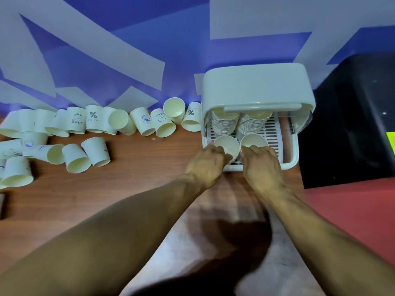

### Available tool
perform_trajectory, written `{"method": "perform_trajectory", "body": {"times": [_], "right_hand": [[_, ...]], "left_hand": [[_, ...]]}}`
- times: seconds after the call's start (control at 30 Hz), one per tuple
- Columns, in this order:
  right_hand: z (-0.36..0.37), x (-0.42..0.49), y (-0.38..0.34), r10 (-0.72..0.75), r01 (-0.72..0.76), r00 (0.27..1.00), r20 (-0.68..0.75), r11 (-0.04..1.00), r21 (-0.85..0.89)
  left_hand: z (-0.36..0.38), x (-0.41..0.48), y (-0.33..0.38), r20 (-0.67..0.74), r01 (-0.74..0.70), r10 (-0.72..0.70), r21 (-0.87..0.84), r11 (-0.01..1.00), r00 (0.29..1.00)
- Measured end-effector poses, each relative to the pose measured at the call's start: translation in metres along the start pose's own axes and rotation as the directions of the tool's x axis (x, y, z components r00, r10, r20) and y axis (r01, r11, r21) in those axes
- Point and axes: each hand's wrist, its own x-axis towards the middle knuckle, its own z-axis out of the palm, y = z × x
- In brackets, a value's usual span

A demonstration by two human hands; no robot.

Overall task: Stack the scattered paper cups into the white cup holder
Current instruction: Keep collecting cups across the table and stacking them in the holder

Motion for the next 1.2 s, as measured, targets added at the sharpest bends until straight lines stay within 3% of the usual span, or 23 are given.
{"method": "perform_trajectory", "body": {"times": [0.1,0.17,0.27,0.4,0.57,0.8,0.93,1.07,1.13,1.2], "right_hand": [[-0.009,0.001,-0.008,0.028,-0.023,0.994,-0.102,0.998,0.051],[-0.02,-0.001,-0.022,0.03,-0.01,0.972,-0.235,0.996,0.087],[-0.039,-0.002,-0.063,-0.043,0.092,0.945,-0.326,0.986,0.138],[-0.053,0.0,-0.144,-0.185,0.267,0.915,-0.358,0.944,0.193],[-0.054,-0.002,-0.262,-0.372,0.45,0.881,-0.292,0.849,0.276],[-0.023,-0.003,-0.424,-0.487,0.514,0.858,-0.163,0.808,0.288],[0.008,0.001,-0.519,-0.483,0.452,0.876,0.006,0.825,0.338],[0.042,0.013,-0.611,-0.407,0.271,0.888,0.216,0.84,0.47],[0.055,0.019,-0.651,-0.321,0.091,0.883,0.342,0.833,0.546],[0.067,0.025,-0.685,-0.259,-0.043,0.864,0.432,0.816,0.576]], "left_hand": [[-0.006,-0.005,0.0,-0.042,-0.006,0.002,-0.094,0.996,0.999],[-0.013,-0.019,-0.001,-0.171,-0.038,0.008,-0.17,0.985,0.985],[-0.021,-0.05,-0.017,-0.37,-0.021,-0.066,-0.228,0.973,0.927],[-0.035,-0.115,-0.058,-0.502,0.07,-0.197,-0.26,0.963,0.842],[-0.051,-0.223,-0.128,-0.609,0.274,-0.377,-0.26,0.926,0.698],[-0.049,-0.361,-0.236,-0.656,0.489,-0.616,-0.402,0.774,0.436],[-0.036,-0.423,-0.307,-0.506,0.513,-0.829,-0.659,0.549,0.238],[-0.025,-0.475,-0.375,-0.122,0.452,-0.992,-0.886,0.1,-0.02],[-0.021,-0.492,-0.403,0.032,0.384,-0.996,-0.921,-0.061,-0.08],[-0.021,-0.499,-0.424,0.131,0.328,-0.989,-0.933,-0.148,-0.076]]}}
